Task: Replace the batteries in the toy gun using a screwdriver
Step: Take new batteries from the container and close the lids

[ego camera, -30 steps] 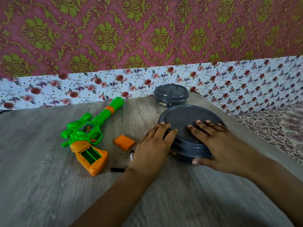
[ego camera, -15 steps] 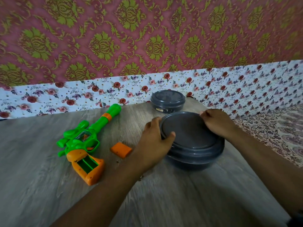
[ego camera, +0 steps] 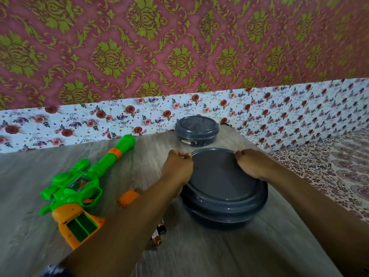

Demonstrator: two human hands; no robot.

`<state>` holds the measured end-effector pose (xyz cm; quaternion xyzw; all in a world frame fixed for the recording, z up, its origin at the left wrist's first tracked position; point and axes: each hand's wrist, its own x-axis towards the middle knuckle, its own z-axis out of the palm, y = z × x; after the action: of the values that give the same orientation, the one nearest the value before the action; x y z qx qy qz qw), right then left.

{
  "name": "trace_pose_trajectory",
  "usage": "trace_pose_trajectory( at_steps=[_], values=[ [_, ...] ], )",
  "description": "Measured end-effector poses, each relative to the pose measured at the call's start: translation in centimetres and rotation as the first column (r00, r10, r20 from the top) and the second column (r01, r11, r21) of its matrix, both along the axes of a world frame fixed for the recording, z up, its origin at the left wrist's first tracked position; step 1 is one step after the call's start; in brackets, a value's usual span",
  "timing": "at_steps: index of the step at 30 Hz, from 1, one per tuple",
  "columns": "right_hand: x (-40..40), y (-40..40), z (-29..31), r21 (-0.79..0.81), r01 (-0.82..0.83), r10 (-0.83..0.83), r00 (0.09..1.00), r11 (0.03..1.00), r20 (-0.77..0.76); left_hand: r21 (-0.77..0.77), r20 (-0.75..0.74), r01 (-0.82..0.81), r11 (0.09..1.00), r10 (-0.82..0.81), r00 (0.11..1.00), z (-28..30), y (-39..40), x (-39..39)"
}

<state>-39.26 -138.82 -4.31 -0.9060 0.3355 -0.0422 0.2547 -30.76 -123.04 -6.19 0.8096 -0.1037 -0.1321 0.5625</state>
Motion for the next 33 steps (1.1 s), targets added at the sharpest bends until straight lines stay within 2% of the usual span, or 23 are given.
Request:
trace_pose_trajectory(
  at_steps=[3, 8, 11, 15, 17, 21, 24, 29, 30, 31, 33],
  values=[
    [0.1, -0.4, -0.3, -0.066, -0.006, 0.006, 1.0, 0.998, 0.003, -0.081, -0.058, -0.045, 0.996, 0.041, 0.998, -0.4, 0.1, 0.5],
    [0.3, -0.7, -0.5, 0.061, 0.059, -0.063, 0.996, 0.996, 0.064, -0.142, -0.07, -0.044, 0.989, 0.035, 0.997, -1.1, -0.1, 0.9],
    [0.1, -1.1, -0.8, 0.052, 0.025, -0.03, 0.996, 0.998, 0.079, -0.156, -0.088, -0.048, 0.987, 0.035, 0.995, -0.9, 0.0, 0.6],
    [0.0, -1.3, -1.0, 0.042, 0.029, -0.034, 0.992, 0.999, 0.12, -0.202, -0.215, -0.002, 0.979, -0.043, 0.976, 0.2, 0.5, -0.3],
    [0.0, -1.5, -0.8, 0.037, 0.052, -0.055, 0.993, 0.998, 0.102, -0.2, -0.23, 0.0, 0.98, -0.047, 0.972, 0.4, 0.5, -0.4],
    [-0.3, -3.2, 0.2, 0.054, 0.182, -0.187, 0.978, 0.982, 0.097, -0.143, -0.107, -0.009, 0.99, -0.007, 0.994, 0.1, -0.2, -2.0],
    [-0.7, -4.6, 0.5, 0.079, 0.267, -0.274, 0.955, 0.961, 0.115, -0.104, -0.012, 0.069, 0.992, -0.071, 0.997, -0.3, -1.3, -3.7],
    [-1.5, -4.8, 0.9, 0.15, 0.286, -0.306, 0.942, 0.947, 0.136, -0.039, 0.022, 0.129, 0.991, -0.129, 0.991, 0.0, -1.6, -4.8],
    [-1.8, -4.7, 0.9, 0.123, 0.283, -0.298, 0.946, 0.951, 0.126, -0.04, 0.025, 0.128, 0.991, -0.127, 0.992, 0.0, -1.4, -4.7],
    [-2.0, -4.8, 0.7, 0.028, 0.272, -0.273, 0.957, 0.962, 0.102, -0.045, 0.035, 0.126, 0.991, -0.124, 0.992, 0.0, -1.0, -4.7],
    [-2.4, -4.1, 0.8, -0.292, 0.25, -0.236, 0.968, 0.923, 0.082, -0.053, 0.072, 0.121, 0.991, -0.117, 0.99, 0.0, 0.2, -5.1]
  ],
)
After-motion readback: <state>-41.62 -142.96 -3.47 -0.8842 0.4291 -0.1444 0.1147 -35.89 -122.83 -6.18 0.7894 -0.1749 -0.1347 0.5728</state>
